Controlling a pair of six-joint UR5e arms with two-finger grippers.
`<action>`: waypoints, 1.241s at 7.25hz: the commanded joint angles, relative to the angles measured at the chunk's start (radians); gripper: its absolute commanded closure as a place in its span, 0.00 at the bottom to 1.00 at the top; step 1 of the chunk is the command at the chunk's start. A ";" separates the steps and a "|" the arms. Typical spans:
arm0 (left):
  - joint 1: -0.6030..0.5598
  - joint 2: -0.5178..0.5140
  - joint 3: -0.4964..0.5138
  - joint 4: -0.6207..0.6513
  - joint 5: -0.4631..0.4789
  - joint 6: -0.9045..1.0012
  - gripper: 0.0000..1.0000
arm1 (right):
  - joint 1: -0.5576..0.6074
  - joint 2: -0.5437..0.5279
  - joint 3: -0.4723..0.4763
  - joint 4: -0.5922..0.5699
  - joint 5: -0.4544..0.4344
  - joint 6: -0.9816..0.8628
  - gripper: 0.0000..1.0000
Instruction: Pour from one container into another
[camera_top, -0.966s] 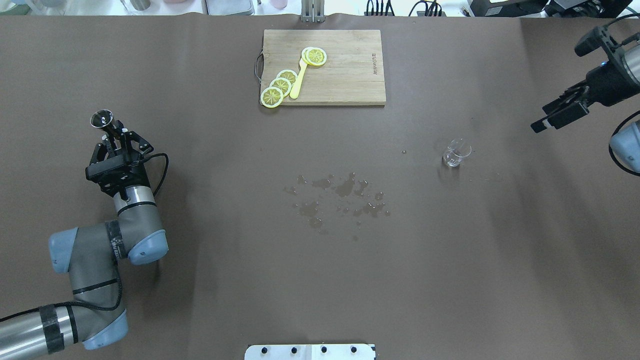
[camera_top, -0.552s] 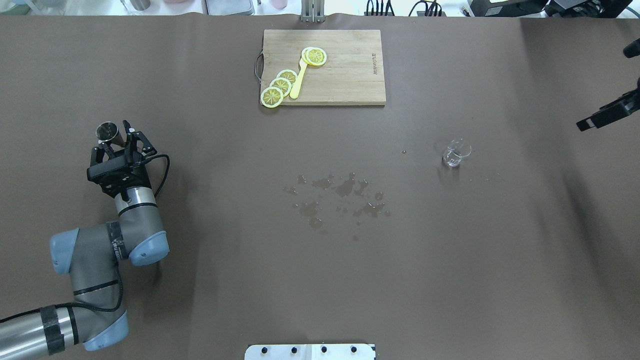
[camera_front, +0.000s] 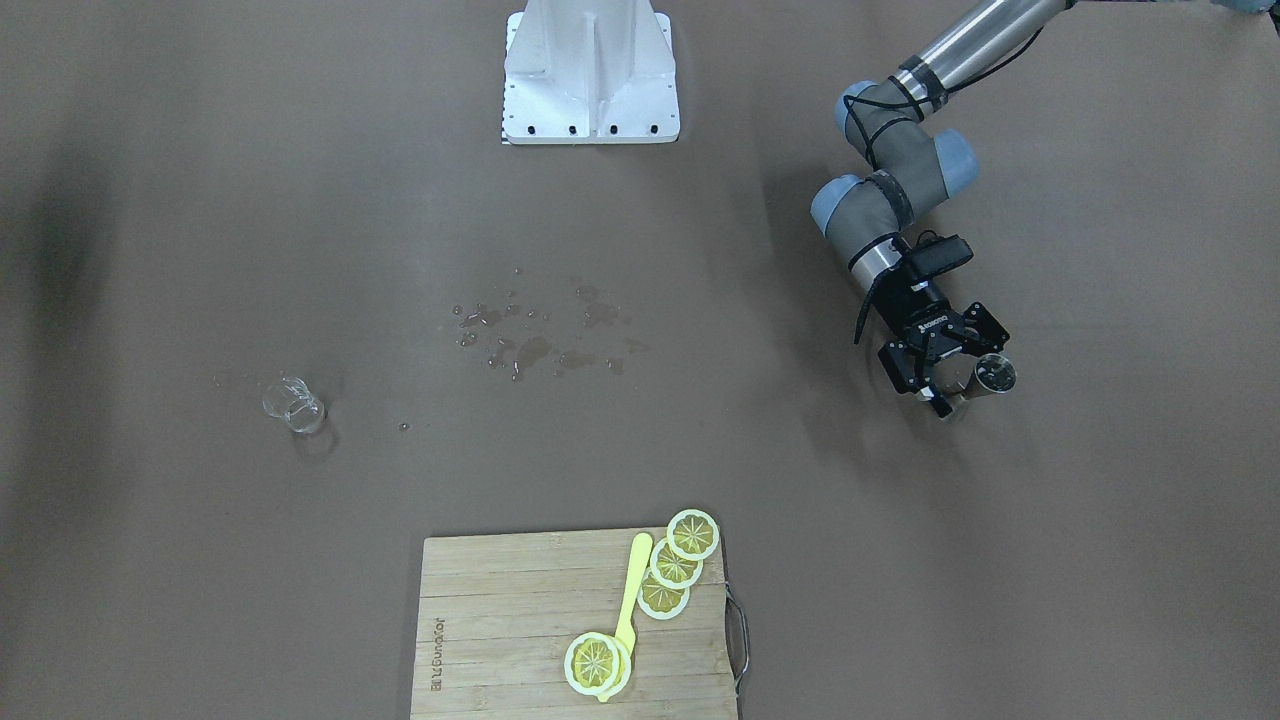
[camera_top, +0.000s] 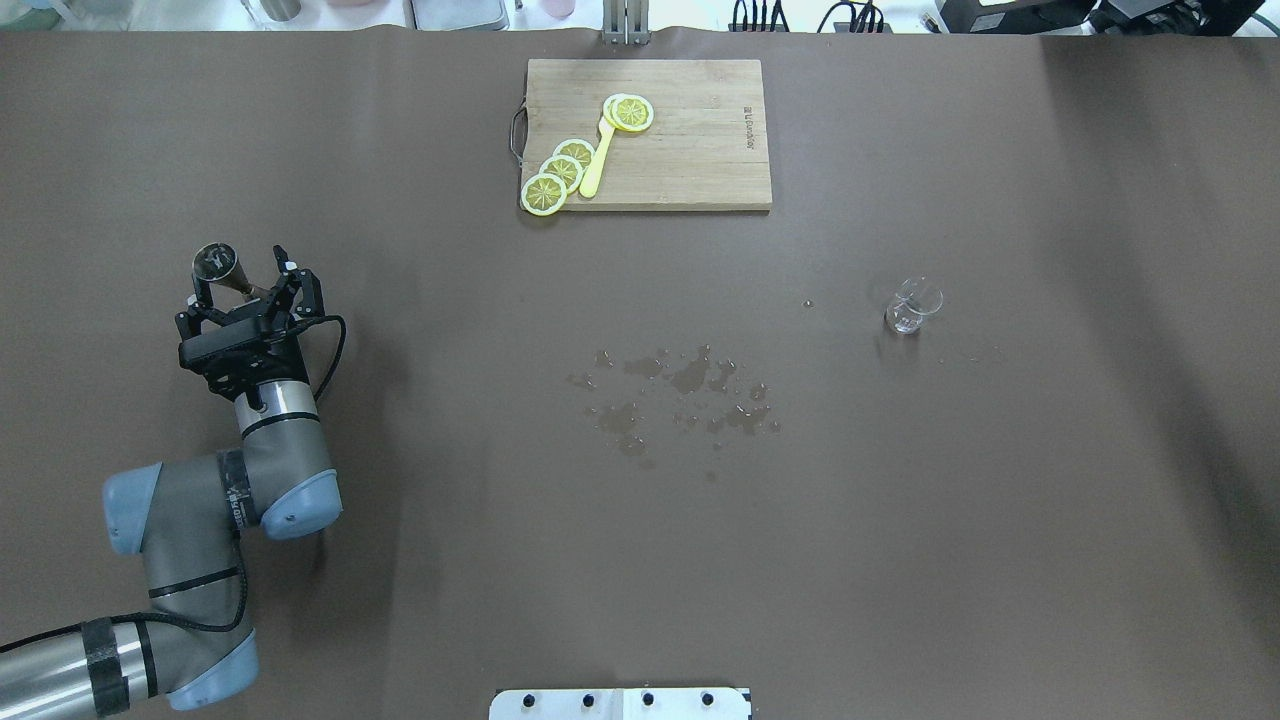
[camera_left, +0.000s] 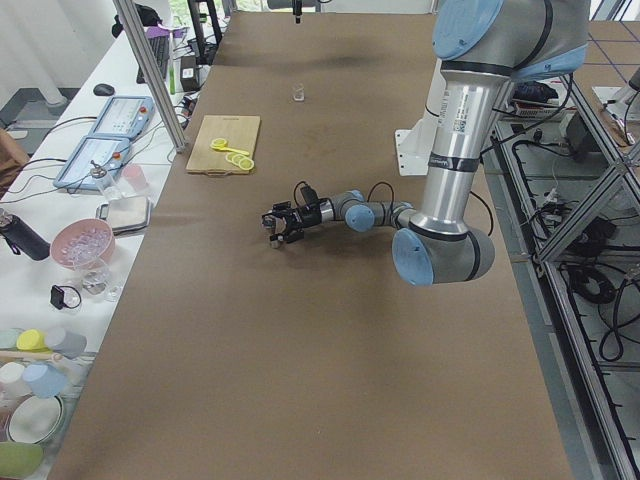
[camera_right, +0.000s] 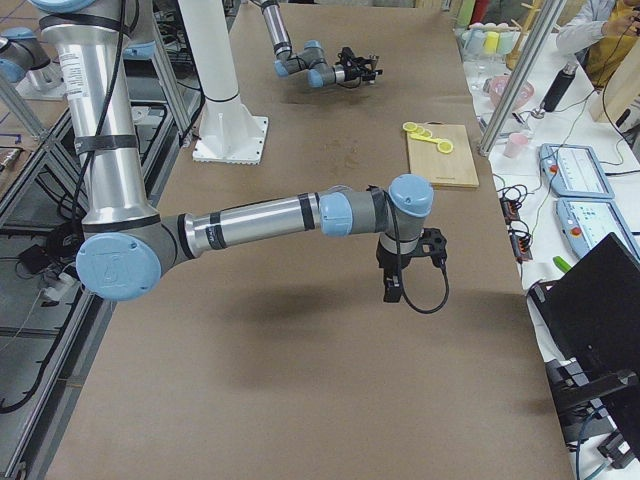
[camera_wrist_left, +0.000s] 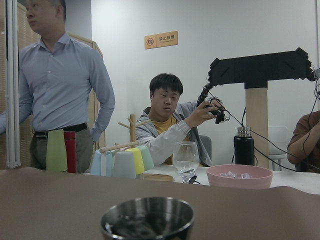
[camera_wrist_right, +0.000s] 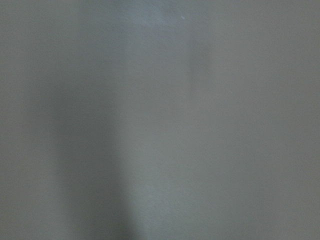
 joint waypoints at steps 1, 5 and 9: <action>0.001 0.012 -0.023 -0.004 0.002 -0.003 0.02 | 0.093 -0.115 -0.023 -0.008 -0.013 -0.008 0.00; 0.015 0.049 -0.068 -0.007 0.002 -0.002 0.02 | 0.194 -0.238 -0.004 0.096 -0.016 -0.102 0.00; 0.079 0.146 -0.216 -0.007 0.019 0.001 0.02 | 0.192 -0.232 0.005 0.098 0.033 -0.103 0.00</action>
